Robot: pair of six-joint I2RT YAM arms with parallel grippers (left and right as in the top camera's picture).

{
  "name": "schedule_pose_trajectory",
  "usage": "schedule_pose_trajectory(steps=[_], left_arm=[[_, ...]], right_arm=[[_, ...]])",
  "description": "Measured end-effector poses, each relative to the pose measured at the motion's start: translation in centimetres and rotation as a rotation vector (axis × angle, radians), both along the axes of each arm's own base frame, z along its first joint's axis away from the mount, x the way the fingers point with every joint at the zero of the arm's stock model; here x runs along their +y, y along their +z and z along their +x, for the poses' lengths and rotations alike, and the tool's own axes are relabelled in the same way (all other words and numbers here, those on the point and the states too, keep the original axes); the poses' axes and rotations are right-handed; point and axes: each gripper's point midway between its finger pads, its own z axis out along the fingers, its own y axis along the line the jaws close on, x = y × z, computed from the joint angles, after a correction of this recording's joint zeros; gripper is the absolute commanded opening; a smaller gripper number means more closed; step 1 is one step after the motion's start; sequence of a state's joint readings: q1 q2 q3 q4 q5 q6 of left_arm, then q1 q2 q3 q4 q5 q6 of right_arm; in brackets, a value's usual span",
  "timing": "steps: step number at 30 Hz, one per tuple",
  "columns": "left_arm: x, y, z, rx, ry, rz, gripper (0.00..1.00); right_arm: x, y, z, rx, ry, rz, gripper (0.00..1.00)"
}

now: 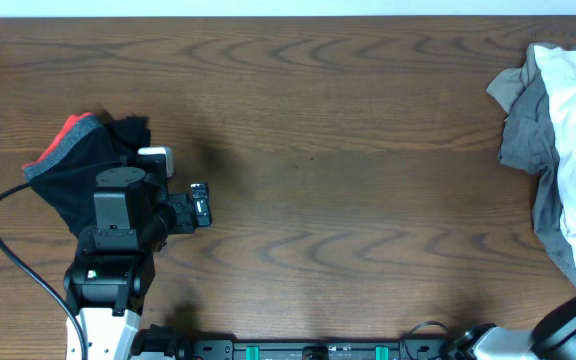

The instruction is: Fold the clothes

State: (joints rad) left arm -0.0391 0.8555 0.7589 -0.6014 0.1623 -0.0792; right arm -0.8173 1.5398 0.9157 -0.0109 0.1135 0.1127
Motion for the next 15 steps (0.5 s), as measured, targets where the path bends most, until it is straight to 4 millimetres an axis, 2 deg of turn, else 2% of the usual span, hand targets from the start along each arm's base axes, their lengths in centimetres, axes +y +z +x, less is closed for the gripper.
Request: schedule_pose_trajectory(steps=[3,6,7,9,11,15], left_arm=[[0.0,0.0,0.0,0.000,0.000,0.000,0.98],[0.0,0.0,0.0,0.000,0.000,0.000,0.98],[0.0,0.0,0.0,0.000,0.000,0.000,0.98],[0.0,0.0,0.0,0.000,0.000,0.000,0.98],[0.0,0.0,0.0,0.000,0.000,0.000,0.98],[0.0,0.0,0.0,0.000,0.000,0.000,0.98]], right_arm=[[5.3,4.3,3.1,-0.053,0.161,-0.038,0.01],[12.8,6.9,5.9,-0.088,0.375,-0.023,0.01],[16.0,7.3,6.7,-0.089,0.466,-0.006,0.01],[21.2,7.2,7.7,-0.075,0.610,0.036,0.01],[27.1,6.0,8.0,-0.023,0.768,0.091,0.01],[37.2,2.9,7.2,0.106,1.041,0.174,0.01]])
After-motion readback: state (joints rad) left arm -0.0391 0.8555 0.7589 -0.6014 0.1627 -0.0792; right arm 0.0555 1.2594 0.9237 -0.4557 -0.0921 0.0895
